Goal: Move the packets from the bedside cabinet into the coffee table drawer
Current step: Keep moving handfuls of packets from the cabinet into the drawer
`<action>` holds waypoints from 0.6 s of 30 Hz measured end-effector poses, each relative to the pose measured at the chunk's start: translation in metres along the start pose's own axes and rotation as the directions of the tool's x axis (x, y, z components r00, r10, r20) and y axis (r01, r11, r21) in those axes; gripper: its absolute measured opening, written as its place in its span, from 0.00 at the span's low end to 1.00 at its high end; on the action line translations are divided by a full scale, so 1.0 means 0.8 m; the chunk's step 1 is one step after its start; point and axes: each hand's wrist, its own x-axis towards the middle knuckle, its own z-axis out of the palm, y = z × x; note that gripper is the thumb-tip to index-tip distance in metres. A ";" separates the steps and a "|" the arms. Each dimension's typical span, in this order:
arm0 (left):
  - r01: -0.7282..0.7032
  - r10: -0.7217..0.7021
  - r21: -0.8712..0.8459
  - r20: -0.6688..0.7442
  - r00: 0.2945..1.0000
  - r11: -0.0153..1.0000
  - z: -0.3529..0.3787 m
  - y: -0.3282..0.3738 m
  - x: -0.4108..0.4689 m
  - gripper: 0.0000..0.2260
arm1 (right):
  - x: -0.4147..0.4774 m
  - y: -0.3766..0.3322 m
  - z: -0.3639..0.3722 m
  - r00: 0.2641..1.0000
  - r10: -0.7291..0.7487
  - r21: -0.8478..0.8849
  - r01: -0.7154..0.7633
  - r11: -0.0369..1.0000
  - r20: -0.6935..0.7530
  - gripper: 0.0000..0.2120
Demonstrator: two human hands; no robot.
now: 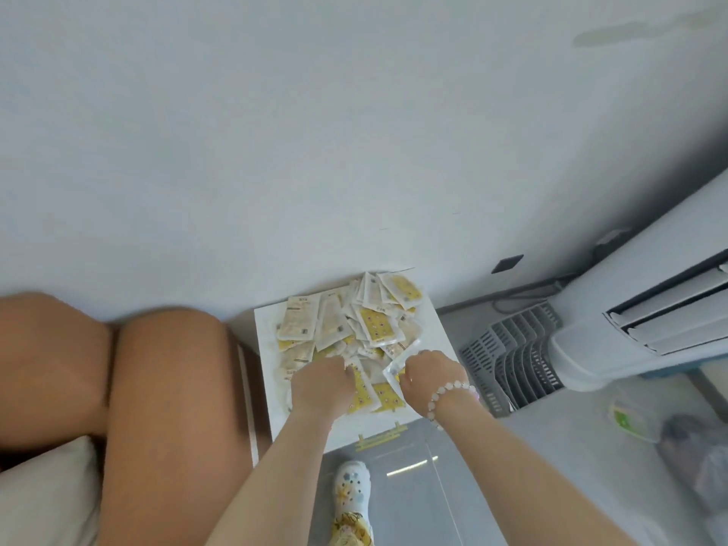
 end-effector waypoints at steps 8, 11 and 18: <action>0.071 -0.078 0.054 0.134 0.988 0.996 0.036 -0.046 0.090 0.18 | 0.065 0.015 0.055 0.982 0.135 0.073 -0.146 0.987 0.132 0.16; 0.102 -0.106 0.028 0.195 0.975 0.994 0.061 -0.050 0.103 0.17 | 0.077 0.025 0.082 0.969 0.170 0.078 -0.186 0.980 0.177 0.16; 0.175 -0.188 0.074 0.235 0.954 0.982 0.141 -0.080 0.112 0.29 | 0.138 0.037 0.161 0.939 0.244 0.012 -0.254 0.967 0.241 0.38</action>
